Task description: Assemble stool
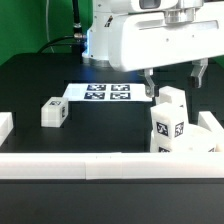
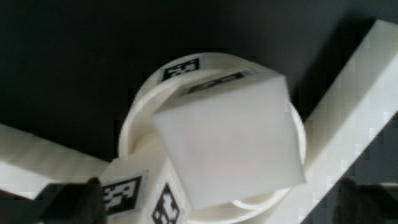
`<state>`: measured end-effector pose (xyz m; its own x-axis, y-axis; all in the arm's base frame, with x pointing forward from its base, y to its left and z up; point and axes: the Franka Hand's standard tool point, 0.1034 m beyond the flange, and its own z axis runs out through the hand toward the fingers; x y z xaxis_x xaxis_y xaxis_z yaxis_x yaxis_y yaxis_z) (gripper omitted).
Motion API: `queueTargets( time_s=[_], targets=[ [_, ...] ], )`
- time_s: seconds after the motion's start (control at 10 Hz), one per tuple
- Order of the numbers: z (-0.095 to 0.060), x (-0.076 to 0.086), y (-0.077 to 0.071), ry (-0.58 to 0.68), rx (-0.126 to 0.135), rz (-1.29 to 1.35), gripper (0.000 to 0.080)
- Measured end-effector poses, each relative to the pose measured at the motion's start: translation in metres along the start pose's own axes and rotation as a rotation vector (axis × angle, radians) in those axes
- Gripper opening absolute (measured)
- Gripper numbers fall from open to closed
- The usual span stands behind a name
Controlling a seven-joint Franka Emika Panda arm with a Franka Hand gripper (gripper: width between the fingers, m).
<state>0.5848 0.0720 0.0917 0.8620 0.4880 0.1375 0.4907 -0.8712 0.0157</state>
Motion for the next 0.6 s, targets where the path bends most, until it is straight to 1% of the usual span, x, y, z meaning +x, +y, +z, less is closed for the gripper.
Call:
queueTargets(
  time_s=[0.2,0.5,0.6],
  targets=[
    [0.0036,-0.0021,-0.0025,-0.014,-0.011,-0.137,0.0649],
    [0.0104,-0.0062,-0.0056,-0.025,-0.006,-0.111,0.0649],
    [0.0117,-0.0074,-0.0048,-0.027,-0.006,-0.109,0.0553]
  ],
)
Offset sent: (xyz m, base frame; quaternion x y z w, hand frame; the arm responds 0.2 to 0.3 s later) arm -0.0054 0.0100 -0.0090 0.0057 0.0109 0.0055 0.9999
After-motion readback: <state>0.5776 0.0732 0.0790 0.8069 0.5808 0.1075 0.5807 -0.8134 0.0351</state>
